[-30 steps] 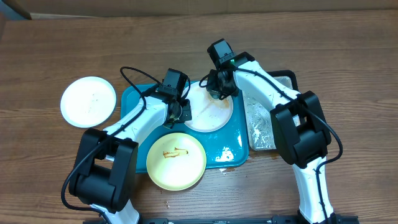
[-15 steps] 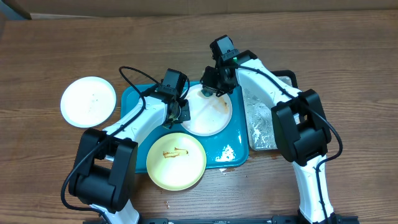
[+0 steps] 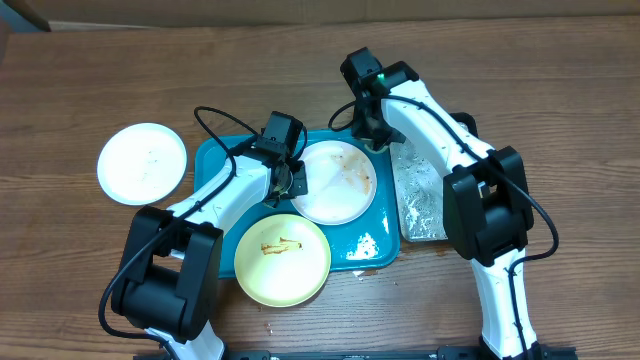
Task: Clean dirty plates on tray and stack at the side
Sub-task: 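Wipe the plate's upper right area with the sponge, right gripper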
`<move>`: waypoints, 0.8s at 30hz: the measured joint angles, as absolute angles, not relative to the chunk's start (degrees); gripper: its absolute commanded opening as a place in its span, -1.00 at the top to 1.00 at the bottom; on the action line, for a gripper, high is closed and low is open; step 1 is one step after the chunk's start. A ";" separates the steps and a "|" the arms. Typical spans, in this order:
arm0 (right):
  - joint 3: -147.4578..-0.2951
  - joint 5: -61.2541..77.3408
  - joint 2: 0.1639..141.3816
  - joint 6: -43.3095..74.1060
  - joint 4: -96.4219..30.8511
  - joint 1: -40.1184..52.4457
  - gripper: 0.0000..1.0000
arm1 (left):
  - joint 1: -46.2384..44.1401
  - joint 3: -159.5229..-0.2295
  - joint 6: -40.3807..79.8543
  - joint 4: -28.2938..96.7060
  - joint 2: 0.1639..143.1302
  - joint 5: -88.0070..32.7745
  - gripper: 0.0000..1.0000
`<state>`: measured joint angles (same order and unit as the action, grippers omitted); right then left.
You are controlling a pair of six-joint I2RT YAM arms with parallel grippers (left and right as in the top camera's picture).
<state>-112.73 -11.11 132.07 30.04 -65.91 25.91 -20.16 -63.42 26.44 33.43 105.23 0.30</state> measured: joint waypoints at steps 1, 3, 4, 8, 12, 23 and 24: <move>-113.19 -11.73 132.07 29.45 -66.37 25.85 0.92 | -20.16 -63.42 26.44 33.43 105.23 0.30 0.91; -114.06 -12.53 132.09 28.58 -67.61 25.85 0.92 | -20.16 -63.40 26.44 33.41 105.23 0.30 0.91; -114.52 -12.88 132.09 28.21 -68.14 25.85 0.92 | -20.16 -63.40 26.44 33.36 105.23 0.30 0.91; -115.52 -13.45 132.09 27.27 -69.25 25.87 0.92 | -20.16 -63.37 26.44 33.17 105.23 0.30 0.92; -115.55 -10.09 132.14 24.29 -70.08 25.96 0.92 | -20.16 -63.35 26.44 32.91 105.23 0.30 0.92; -115.55 7.51 132.20 15.84 -67.94 32.27 0.92 | -20.16 -63.24 26.41 32.10 105.23 0.32 0.91; -115.55 9.26 132.20 15.25 -67.57 32.99 0.92 | -20.16 -63.24 26.41 32.10 105.23 0.30 0.92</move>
<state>-115.55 9.26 132.20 15.25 -67.57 32.99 -20.16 -63.24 26.41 32.10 105.23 0.30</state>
